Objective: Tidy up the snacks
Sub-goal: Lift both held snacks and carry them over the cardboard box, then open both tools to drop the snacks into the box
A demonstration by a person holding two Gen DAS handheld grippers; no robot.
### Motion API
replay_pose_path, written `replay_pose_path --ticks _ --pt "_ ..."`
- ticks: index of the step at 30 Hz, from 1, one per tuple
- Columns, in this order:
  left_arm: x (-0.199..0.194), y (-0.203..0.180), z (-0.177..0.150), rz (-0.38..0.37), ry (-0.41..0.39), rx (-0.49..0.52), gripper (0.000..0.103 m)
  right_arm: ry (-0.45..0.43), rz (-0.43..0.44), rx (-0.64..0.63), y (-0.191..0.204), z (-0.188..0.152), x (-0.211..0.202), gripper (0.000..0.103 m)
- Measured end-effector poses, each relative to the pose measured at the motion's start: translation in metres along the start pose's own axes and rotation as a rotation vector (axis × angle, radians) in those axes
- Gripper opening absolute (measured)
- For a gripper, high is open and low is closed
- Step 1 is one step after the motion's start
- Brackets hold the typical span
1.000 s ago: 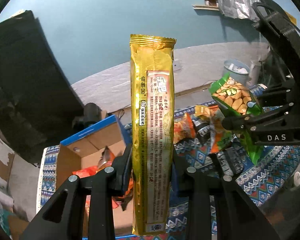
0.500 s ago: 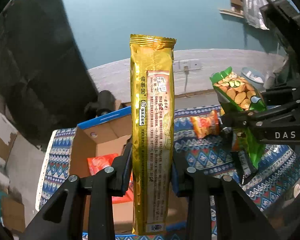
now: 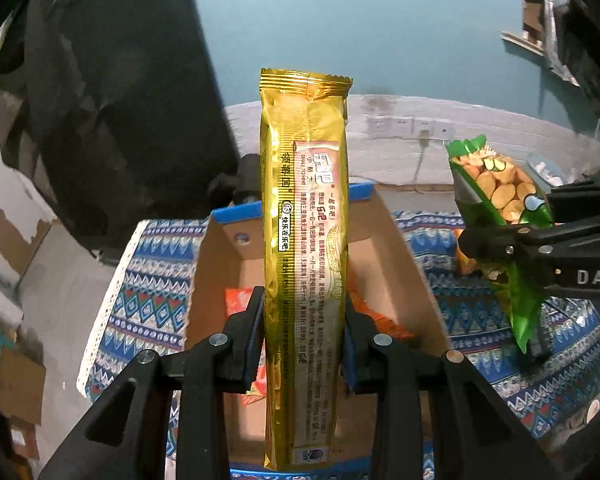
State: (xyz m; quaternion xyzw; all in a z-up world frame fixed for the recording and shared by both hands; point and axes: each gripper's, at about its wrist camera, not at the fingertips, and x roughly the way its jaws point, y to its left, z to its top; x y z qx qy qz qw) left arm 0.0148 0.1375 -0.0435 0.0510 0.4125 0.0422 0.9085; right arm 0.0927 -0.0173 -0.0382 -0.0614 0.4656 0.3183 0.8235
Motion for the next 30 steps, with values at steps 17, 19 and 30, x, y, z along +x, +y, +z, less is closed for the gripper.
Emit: replay_pose_path --ticks 17,19,30 --pt "0.038 0.031 -0.022 0.063 0.12 -0.051 0.033 0.108 0.086 -0.037 0.042 0.011 0.063 0.036" --pt "0.039 0.031 -0.022 0.073 0.13 -0.051 0.035 0.121 0.099 -0.03 0.041 0.01 0.067 0.039" --pt "0.03 0.026 -0.017 0.127 0.104 -0.048 0.062 0.056 0.067 -0.032 0.033 0.013 0.042 0.068"
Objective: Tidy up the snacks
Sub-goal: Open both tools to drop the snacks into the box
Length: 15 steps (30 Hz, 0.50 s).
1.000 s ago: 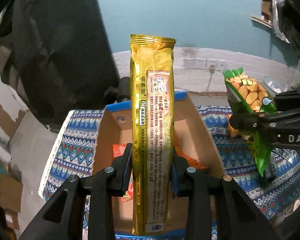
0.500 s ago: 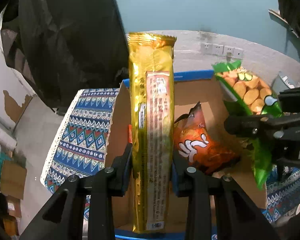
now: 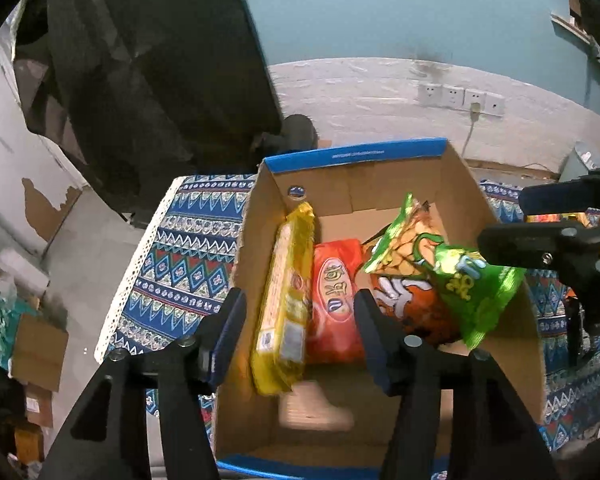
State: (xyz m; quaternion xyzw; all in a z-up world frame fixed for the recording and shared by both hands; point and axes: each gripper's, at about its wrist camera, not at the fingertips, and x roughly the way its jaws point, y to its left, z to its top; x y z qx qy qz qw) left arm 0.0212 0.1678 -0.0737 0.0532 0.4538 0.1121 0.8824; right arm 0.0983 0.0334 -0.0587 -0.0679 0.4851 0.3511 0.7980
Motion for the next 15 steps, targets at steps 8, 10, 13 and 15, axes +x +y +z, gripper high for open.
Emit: replay_pose_path --ticks 8,10,13,15 --pt "-0.017 -0.022 0.006 -0.043 -0.049 0.038 0.076 -0.015 -0.064 -0.017 -0.024 -0.017 -0.023 0.072" --pt "-0.021 -0.031 0.006 -0.059 -0.06 0.054 0.077 -0.022 -0.079 -0.012 -0.032 -0.023 -0.032 0.073" --pt "-0.028 -0.045 0.006 -0.077 -0.072 0.079 0.078 -0.033 -0.095 0.005 -0.043 -0.031 -0.044 0.073" --pt "-0.032 -0.054 0.006 -0.094 -0.086 0.092 0.08 -0.042 -0.105 0.015 -0.051 -0.037 -0.053 0.075"
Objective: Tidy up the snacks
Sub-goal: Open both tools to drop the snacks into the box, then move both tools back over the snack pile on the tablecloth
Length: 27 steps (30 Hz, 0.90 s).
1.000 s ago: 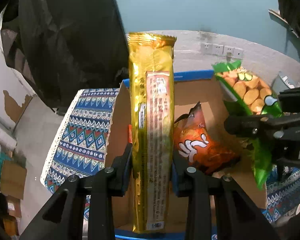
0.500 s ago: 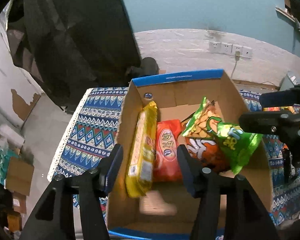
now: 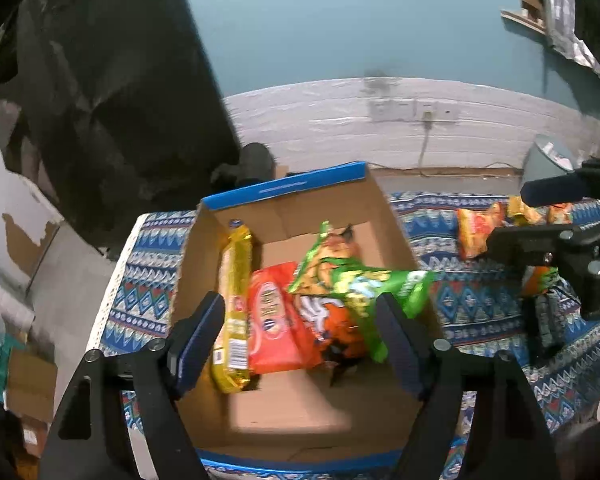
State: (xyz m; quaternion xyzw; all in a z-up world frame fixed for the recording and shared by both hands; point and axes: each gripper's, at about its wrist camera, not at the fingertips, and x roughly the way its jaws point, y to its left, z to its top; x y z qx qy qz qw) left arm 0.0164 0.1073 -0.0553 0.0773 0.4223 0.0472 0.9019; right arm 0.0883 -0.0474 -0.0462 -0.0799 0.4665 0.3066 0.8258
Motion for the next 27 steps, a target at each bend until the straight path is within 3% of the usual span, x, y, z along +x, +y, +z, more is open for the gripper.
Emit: replay_pose_path --ticks 16,27 --pt "-0.016 -0.059 0.008 -0.061 -0.039 0.102 0.081 -0.038 -0.078 0.048 -0.06 -0.047 -0.048 0.076" --pt "-0.018 -0.116 0.009 -0.09 -0.024 0.208 0.081 -0.04 -0.129 0.137 -0.111 -0.085 -0.069 0.076"
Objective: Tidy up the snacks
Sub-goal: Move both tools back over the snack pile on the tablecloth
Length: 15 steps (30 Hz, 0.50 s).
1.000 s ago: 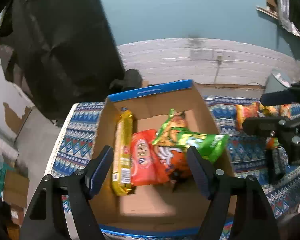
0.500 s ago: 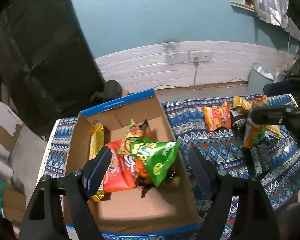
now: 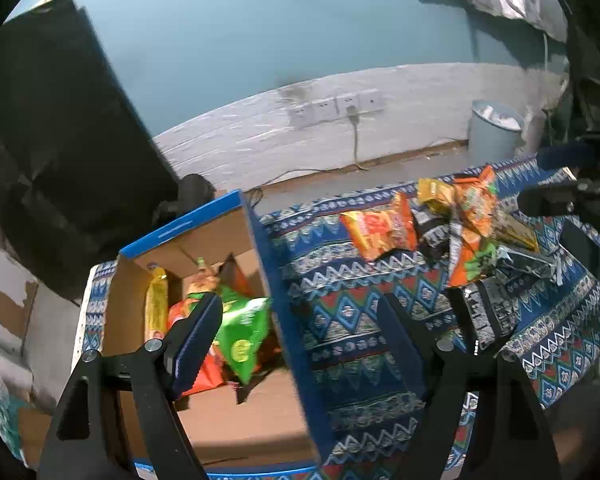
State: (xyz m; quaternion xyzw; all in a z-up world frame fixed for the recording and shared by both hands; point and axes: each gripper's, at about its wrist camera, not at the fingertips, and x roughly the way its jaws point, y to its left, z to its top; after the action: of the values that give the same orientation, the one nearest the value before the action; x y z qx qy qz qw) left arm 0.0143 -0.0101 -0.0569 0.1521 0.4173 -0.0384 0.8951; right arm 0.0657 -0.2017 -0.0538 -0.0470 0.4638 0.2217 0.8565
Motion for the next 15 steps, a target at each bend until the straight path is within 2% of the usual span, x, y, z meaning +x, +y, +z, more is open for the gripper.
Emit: replay_pose_path --ticks 7,11,15 --pt "0.003 -0.036 0.007 -0.021 0.009 0.059 0.081 0.009 -0.036 0.072 -0.043 -0.02 -0.002 0.076" --pt "0.006 -0.053 0.014 -0.036 0.013 0.068 0.087 0.01 -0.051 0.105 -0.065 -0.031 -0.003 0.076" --pt "0.007 -0.07 0.021 -0.057 0.005 0.083 0.087 0.01 -0.068 0.138 -0.087 -0.042 -0.002 0.076"
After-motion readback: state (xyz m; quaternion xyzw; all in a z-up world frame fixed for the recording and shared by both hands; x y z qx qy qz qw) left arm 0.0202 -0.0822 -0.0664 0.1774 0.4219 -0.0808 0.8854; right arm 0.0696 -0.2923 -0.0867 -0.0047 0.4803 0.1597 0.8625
